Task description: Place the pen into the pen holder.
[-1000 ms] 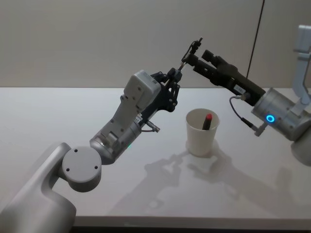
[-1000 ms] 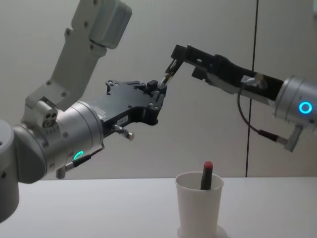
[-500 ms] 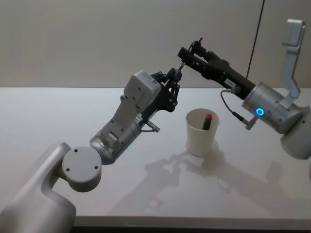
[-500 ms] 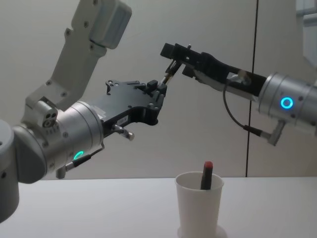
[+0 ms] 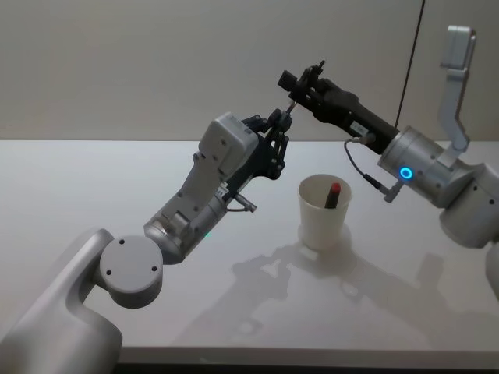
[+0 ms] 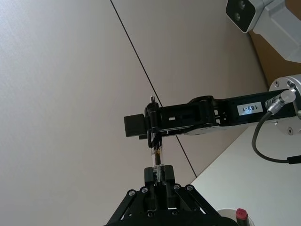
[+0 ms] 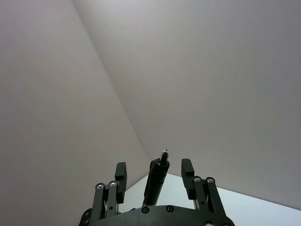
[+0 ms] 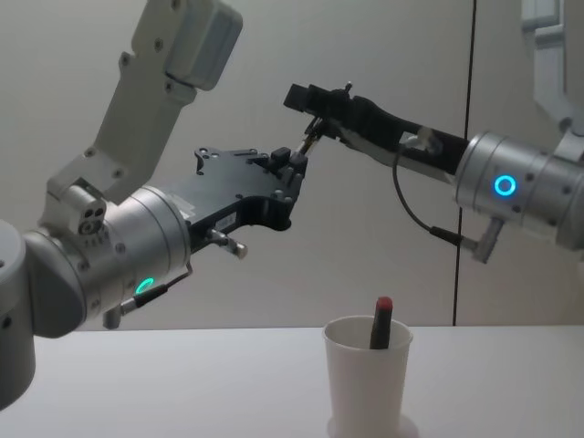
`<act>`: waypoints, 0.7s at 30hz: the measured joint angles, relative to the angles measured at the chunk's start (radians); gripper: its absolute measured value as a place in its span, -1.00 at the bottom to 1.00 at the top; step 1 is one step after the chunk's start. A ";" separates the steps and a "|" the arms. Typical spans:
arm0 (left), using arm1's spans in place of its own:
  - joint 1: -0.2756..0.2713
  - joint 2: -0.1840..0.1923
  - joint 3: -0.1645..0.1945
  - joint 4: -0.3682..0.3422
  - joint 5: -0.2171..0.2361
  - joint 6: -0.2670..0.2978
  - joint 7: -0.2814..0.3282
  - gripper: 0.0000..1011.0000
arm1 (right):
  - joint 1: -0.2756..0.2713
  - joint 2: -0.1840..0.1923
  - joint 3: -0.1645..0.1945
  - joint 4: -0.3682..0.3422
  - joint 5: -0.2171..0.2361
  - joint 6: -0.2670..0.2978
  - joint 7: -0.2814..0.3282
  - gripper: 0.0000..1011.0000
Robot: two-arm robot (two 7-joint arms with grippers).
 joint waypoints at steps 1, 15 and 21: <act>0.000 0.000 0.000 0.000 0.000 0.000 0.000 -0.74 | 0.001 0.000 -0.001 0.002 0.000 0.000 0.000 0.42; 0.000 0.000 0.000 0.000 0.000 0.000 0.000 -0.74 | 0.011 -0.004 -0.010 0.010 0.012 -0.001 0.002 -0.46; 0.000 0.000 0.000 0.000 0.000 0.000 0.000 -0.74 | 0.011 -0.003 -0.012 0.010 0.017 -0.001 0.003 -0.71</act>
